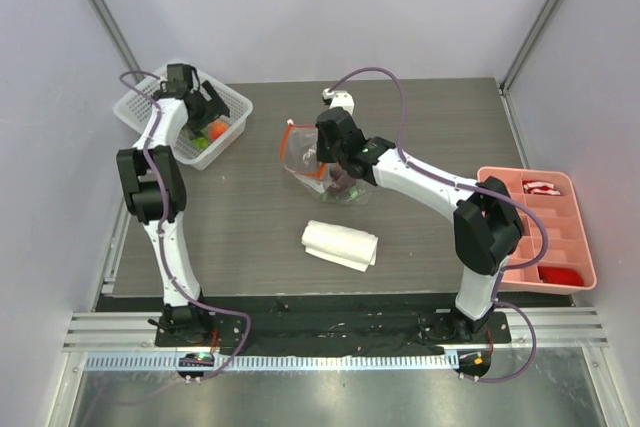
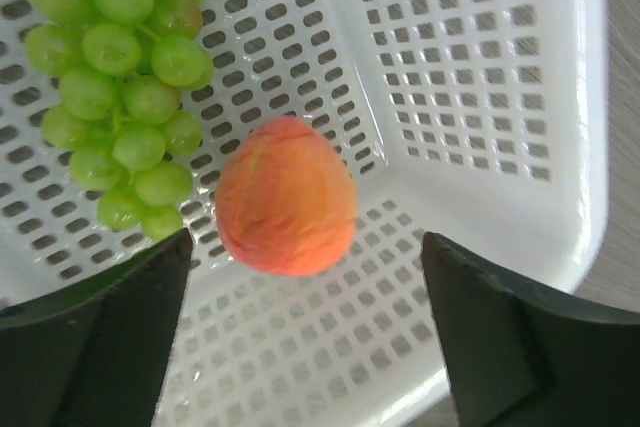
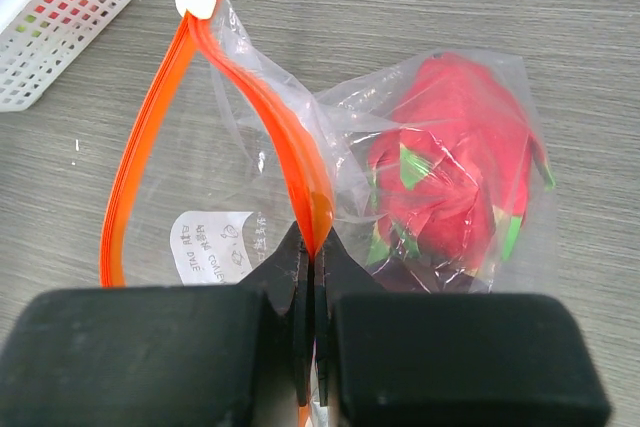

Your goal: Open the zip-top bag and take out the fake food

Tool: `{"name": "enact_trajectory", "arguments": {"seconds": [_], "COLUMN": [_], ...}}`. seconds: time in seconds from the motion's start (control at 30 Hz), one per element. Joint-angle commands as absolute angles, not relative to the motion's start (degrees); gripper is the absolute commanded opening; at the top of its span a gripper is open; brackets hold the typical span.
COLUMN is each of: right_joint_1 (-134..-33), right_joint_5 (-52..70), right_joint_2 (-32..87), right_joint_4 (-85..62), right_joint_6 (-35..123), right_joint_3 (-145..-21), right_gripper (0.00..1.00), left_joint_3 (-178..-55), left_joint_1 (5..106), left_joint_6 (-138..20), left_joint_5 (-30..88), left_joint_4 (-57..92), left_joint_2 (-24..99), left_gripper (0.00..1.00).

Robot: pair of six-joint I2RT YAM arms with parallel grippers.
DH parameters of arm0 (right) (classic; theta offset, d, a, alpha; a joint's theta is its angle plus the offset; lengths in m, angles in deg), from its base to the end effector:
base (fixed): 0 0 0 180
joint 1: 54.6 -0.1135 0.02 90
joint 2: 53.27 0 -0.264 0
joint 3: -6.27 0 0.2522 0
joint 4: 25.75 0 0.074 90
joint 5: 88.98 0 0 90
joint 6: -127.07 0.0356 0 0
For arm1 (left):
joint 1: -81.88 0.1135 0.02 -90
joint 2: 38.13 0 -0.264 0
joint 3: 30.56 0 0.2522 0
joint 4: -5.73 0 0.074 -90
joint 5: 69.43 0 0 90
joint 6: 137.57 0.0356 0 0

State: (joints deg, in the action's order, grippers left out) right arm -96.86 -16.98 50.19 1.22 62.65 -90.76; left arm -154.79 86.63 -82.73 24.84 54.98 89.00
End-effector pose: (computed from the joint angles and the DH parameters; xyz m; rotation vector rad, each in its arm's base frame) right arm 0.3198 0.2757 0.2826 -0.1296 2.1393 0.3610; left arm 0.4969 0.0386 0.2248 -0.8248 2.3654 -0.3154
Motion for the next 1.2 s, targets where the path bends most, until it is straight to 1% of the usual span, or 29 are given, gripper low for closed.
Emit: {"name": "enact_trajectory", "arguments": {"seconds": [0.0, 0.07, 0.1, 0.13, 0.17, 0.2, 0.23, 0.27, 0.3, 0.37, 0.47, 0.5, 0.57, 0.6, 0.67, 0.7, 0.77, 0.83, 0.93, 0.97, 1.03, 1.07, 1.17], "right_joint_1": [-96.7, -96.7, -96.7, -96.7, -96.7, -96.8, -96.8, -96.7, -96.8, -96.7, -96.7, -96.8, -96.8, -96.8, -96.9, -96.9, -96.9, -96.9, -96.9, -96.9, -96.8, -96.9, -96.9], "right_joint_5": [-17.4, -17.2, -17.0, -16.7, -16.6, -16.6, -16.6, -16.6, -16.5, -16.2, -15.5, -15.4, -15.2, -15.1, -15.3, -15.2, -15.2, -15.4, -15.4, -15.3, -14.8, -14.5, -14.0], "right_joint_2": [50.5, 50.4, 50.4, 50.2, 50.0, 49.7, 49.6, 49.4, 48.9, 48.6, 48.3, 48.3, 48.2, 48.2, 47.9, 47.9, 48.4, 48.9, 49.7, 50.1, 50.4, 50.8, 50.8], "right_joint_4": [0.8, 1.0, 1.0, 1.0, 1.1, 1.0, 1.0, 1.0, 1.2, 1.3, 1.6, 2.0, 2.2, 2.3, 2.9, 3.1, 4.2, 5.0, 5.9, 5.8, 5.8, 5.4, 4.5], "right_joint_6": [62.1, 62.7, 62.9, 63.0, 63.1, 63.0, 63.0, 62.9, 63.0, 62.7, 62.6, 62.6, 62.7, 62.7, 62.4, 62.1, 60.6, 59.8, 59.2, 59.5, 59.7, 60.0, 60.4], "right_joint_3": [-93.5, -93.6, -93.5, -93.5, -93.5, -93.4, -93.3, -93.0, -92.9, -92.8, -93.5, -93.7, -94.3, -94.6, -95.6, -96.1, -98.4, -100.6, -101.9, -101.9, -101.7, -101.6, -100.3], "right_gripper": [0.01, 0.01, 0.01, 0.01, 0.01, 0.01, 0.01, 0.01, 0.01, 0.01, 0.01, 0.01, 0.01, 0.01, 0.01, 0.01, 0.01, 0.01, 0.01, 0.01, 0.01, 0.01, 0.01], "left_joint_3": [-154.7, -151.5, -148.8, -140.7, -136.5, -132.1, -122.5, -118.4, -114.1, -106.9, -105.4, -105.5, -105.8, -106.1, -106.3, -106.0, -105.4, -105.1, -106.2, -106.5, -107.9, -108.6, -110.0], "left_joint_1": [86.7, 86.6, 86.4, 86.1, 85.8, 85.1, 84.7, 84.3, 82.8, 80.5, 75.2, 73.9, 70.0, 69.0, 67.0, 66.5, 65.7, 65.3, 64.6, 64.0, 63.4, 63.1, 62.2], "left_joint_6": [-81.0, -81.8, -82.6, -83.5, -85.9, -87.3, -89.0, -91.1, -94.0, -97.0, -98.8, -99.0, -99.2, -99.2, -99.4, -99.9, -101.6, -101.5, -98.8, -98.1, -96.6, -95.5, -93.6], "left_joint_5": [25.0, 28.2, 29.8, 32.8, 34.9, 36.9, 38.8, 42.1, 43.6, 49.4, 53.0, 54.4, 54.4, 54.1, 54.0, 54.3, 55.3, 55.4, 55.8, 56.2, 57.1, 57.7, 59.8], "left_joint_4": [56.3, 55.6, 53.9, 49.0, 45.9, 42.3, 38.5, 30.4, 26.6, 16.7, 12.1, 9.7, 8.1, 7.7, 7.5, 6.3, 4.7, 4.3, 8.0, 8.9, 12.3, 13.0, 14.9], "left_joint_2": [77.7, 74.0, 68.6, 65.8, 62.4, 59.2, 53.2, 50.6, 48.3, 44.2, 43.7, 44.0, 45.1, 46.5, 49.3, 50.5, 53.0, 54.0, 56.2, 56.7, 58.9, 59.7, 62.5], "left_gripper": [0.99, 0.99, 0.97, 0.94, 0.91, 0.85, 0.81, 0.75, 0.69, 0.62, 0.58, 0.54, 0.52, 0.47, 0.45, 0.38, 0.34, 0.34, 0.34, 0.38, 0.40, 0.43, 0.44]}}
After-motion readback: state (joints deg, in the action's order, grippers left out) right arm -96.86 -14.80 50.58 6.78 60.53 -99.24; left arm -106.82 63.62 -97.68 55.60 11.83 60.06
